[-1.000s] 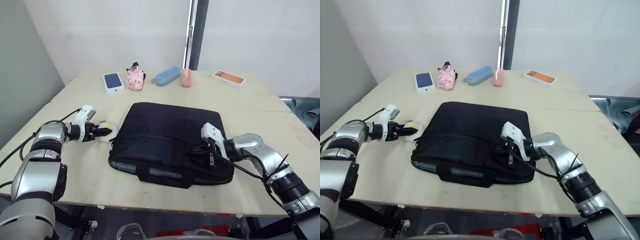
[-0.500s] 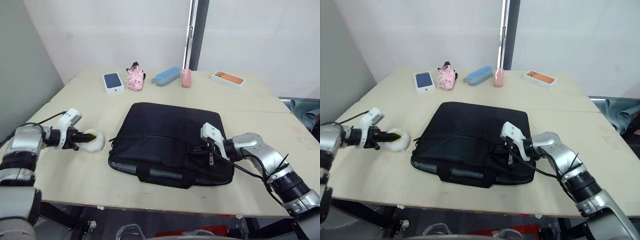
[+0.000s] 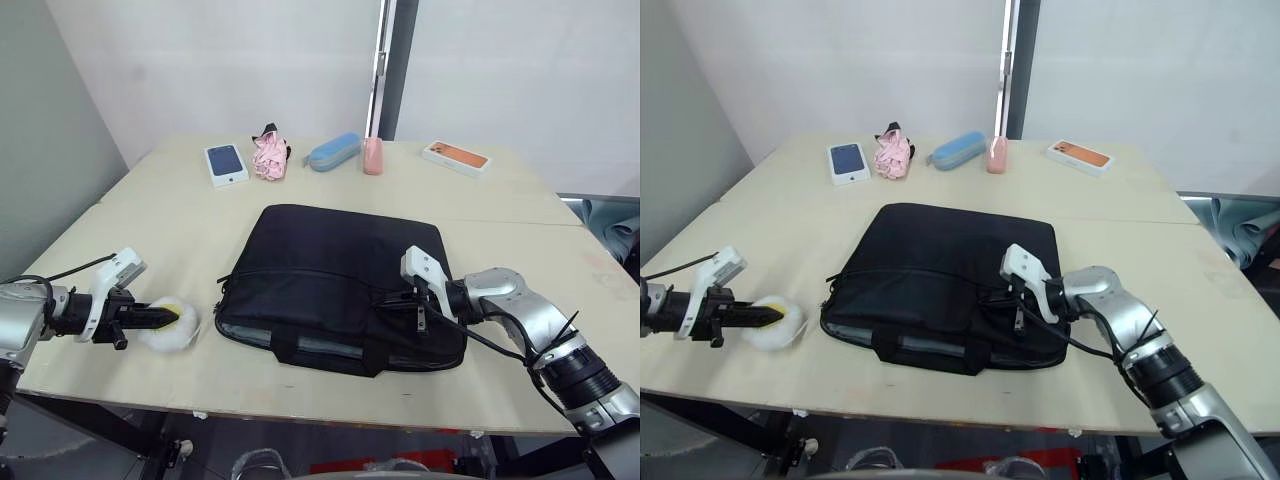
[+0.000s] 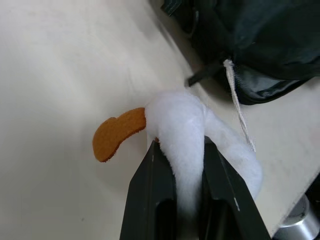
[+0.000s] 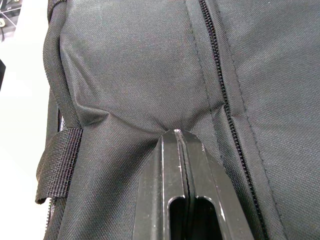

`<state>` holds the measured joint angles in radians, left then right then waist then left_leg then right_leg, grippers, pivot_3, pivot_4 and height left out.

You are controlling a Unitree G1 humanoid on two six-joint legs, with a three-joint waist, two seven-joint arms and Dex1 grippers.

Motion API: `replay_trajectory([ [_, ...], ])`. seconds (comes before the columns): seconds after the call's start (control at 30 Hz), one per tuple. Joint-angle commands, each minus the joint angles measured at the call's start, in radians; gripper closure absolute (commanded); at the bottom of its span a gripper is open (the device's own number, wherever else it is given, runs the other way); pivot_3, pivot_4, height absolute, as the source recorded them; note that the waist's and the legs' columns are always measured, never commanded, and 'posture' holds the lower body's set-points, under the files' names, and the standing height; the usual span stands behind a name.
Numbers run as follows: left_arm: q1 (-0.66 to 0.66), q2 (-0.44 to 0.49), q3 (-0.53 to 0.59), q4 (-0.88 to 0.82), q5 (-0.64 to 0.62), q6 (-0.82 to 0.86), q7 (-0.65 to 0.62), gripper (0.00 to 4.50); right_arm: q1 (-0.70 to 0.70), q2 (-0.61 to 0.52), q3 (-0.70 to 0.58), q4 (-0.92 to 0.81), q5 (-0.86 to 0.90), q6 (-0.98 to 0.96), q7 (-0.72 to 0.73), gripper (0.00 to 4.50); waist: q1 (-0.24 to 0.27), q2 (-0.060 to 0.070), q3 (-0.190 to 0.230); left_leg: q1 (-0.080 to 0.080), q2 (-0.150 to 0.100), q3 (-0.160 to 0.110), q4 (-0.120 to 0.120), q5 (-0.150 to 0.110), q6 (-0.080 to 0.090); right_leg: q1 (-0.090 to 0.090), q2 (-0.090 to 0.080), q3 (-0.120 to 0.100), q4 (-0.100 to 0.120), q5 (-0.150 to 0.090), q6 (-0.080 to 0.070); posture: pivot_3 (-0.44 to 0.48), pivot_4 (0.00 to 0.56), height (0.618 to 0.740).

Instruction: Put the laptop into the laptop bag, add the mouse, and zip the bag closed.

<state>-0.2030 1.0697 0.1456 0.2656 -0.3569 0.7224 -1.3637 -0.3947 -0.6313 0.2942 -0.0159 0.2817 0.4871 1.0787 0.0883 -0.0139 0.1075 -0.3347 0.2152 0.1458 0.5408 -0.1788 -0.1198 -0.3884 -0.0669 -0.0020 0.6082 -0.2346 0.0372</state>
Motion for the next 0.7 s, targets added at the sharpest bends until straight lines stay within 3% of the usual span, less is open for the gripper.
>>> replay_trajectory([
  [0.03,0.011,0.017,0.041,-0.027,-0.038,0.021,-0.002,4.25,0.076,-0.017,0.087,0.121,-0.127,0.109,-0.092,4.50,-0.001,0.000,0.000,0.000,0.000,0.000,0.000,0.000,0.000,0.000,0.000,0.000,0.000,0.000,0.000,0.000,0.150,0.740],
  [0.47,0.264,0.011,0.150,-0.154,-0.153,0.098,0.015,4.25,0.089,-0.005,0.088,0.092,-0.113,0.130,-0.125,4.50,-0.032,0.000,0.000,0.000,0.000,0.000,-0.007,0.000,0.000,-0.001,0.001,0.001,-0.008,0.000,0.001,0.000,0.150,0.740],
  [0.7,0.391,-0.021,0.208,-0.322,-0.264,0.182,0.025,4.25,0.104,-0.006,0.096,0.074,-0.112,0.140,-0.134,4.50,-0.042,0.000,0.000,0.000,0.000,0.001,-0.007,0.000,0.000,0.001,0.002,0.001,-0.013,0.001,-0.001,0.000,0.150,0.740],
])
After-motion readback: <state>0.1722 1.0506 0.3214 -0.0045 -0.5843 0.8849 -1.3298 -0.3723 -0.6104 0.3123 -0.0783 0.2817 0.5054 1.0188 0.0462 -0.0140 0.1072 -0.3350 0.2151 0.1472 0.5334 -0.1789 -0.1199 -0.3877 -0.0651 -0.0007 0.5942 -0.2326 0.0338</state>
